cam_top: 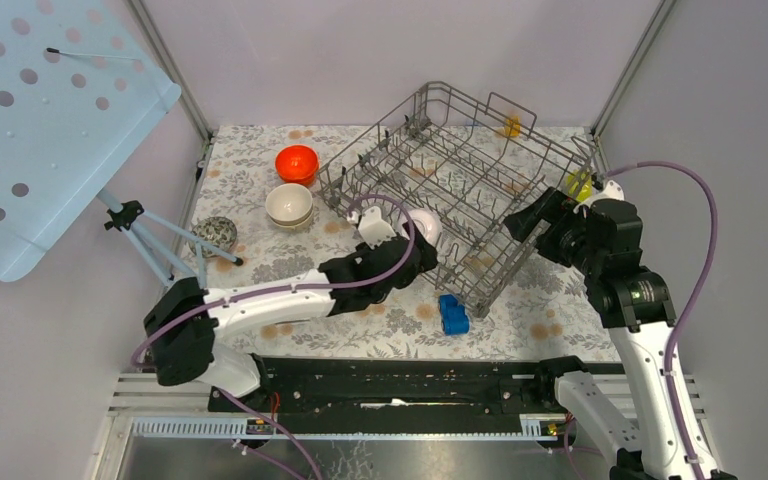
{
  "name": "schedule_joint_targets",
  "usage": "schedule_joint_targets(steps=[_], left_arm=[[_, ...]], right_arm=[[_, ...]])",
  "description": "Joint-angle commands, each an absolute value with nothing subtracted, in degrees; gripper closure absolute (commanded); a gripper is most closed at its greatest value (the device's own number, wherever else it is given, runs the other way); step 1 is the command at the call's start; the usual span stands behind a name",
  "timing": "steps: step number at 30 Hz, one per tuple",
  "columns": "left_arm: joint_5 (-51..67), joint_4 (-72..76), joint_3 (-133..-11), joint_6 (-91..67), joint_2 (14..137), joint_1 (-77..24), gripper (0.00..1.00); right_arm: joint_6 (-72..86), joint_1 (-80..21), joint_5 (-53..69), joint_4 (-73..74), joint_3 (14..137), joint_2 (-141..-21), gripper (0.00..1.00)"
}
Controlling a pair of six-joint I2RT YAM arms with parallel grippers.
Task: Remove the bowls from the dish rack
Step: Adjust the dish rack at the center of the board.
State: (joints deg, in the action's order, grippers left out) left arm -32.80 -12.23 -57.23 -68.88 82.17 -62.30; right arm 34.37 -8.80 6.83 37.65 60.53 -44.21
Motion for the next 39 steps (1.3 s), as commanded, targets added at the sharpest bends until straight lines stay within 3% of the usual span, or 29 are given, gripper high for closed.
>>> schedule_joint_targets(steps=[1,10,17,27,39], left_arm=[[-33.22,-8.96,-59.83,-68.69,84.49,-60.56,0.16],[-30.55,-6.38,-54.92,-65.23,81.95,-56.88,0.75],[-30.16,-8.91,-53.22,-59.84,77.51,-54.50,0.99],[-23.84,-13.67,-55.60,-46.10,74.82,-49.55,1.00],[-5.90,-13.85,-50.35,-34.80,71.37,-43.37,1.00]], right_arm=[[34.03,-9.23,8.26,37.53,62.36,-42.82,0.04],[33.70,-9.23,9.98,35.70,62.48,-41.96,0.04],[33.45,-9.23,12.25,34.28,63.22,-42.74,0.04],[33.39,-9.23,17.92,31.73,65.04,-44.87,0.05],[34.66,-9.32,22.67,25.12,62.39,-45.72,0.06]])
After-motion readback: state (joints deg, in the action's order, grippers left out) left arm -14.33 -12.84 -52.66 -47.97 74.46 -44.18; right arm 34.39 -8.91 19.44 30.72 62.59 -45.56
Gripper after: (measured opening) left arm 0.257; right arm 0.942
